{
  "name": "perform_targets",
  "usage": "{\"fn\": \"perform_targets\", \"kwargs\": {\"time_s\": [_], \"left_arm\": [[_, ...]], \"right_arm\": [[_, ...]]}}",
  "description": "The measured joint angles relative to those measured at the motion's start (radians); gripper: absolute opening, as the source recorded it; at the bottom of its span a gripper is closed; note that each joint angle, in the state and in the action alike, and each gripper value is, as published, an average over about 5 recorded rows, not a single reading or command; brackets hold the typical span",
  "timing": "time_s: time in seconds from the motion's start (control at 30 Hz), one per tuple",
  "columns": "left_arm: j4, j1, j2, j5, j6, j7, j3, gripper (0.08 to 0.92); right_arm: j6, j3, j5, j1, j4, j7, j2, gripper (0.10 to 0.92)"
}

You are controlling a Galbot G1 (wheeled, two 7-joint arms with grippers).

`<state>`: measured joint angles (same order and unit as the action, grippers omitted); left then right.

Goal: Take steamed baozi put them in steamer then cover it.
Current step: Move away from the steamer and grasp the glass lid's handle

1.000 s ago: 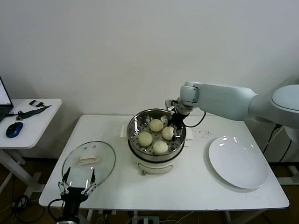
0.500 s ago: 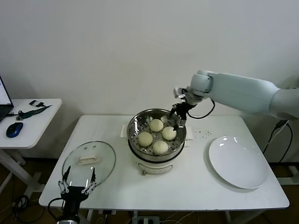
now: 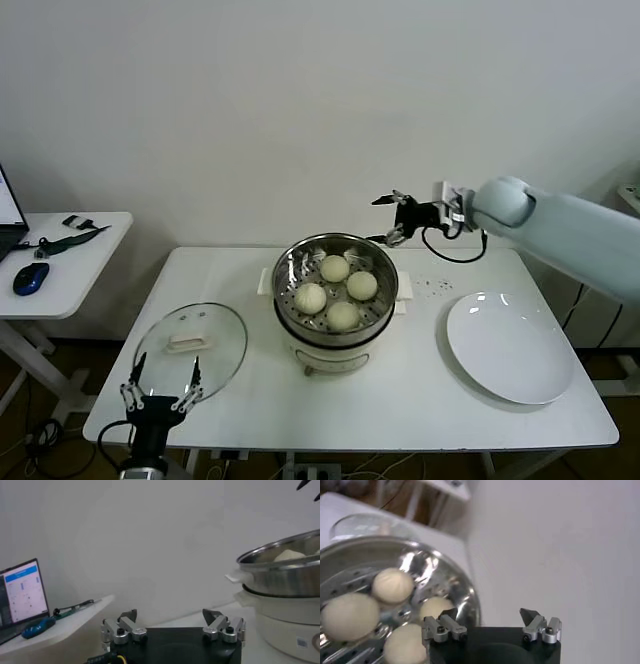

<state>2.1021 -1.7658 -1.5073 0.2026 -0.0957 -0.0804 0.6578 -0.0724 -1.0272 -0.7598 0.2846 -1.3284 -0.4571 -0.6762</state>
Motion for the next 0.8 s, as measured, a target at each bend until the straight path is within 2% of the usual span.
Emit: {"fn": "perform_targets", "kwargs": {"time_s": [0.33,0.57,0.8], "left_arm": [[-0.010,0.038,0.006,0.065,0.020,0.000,0.014,0.823],[-0.021,0.067,0.026,0.196,0.035,0.001,0.031,0.823],[-0.040,0.097,0.060,0.454,0.061,0.004,0.043,0.823]], "right_arm": [[-0.071,0.602,0.068,-0.572,-0.112,0.172,0.052,0.823],[-0.080,0.948,0.105,-0.911,-0.184,0.246,-0.007,0.823],[-0.064,1.232,0.138,-1.183,-0.252,0.276,-0.103,0.823]]}}
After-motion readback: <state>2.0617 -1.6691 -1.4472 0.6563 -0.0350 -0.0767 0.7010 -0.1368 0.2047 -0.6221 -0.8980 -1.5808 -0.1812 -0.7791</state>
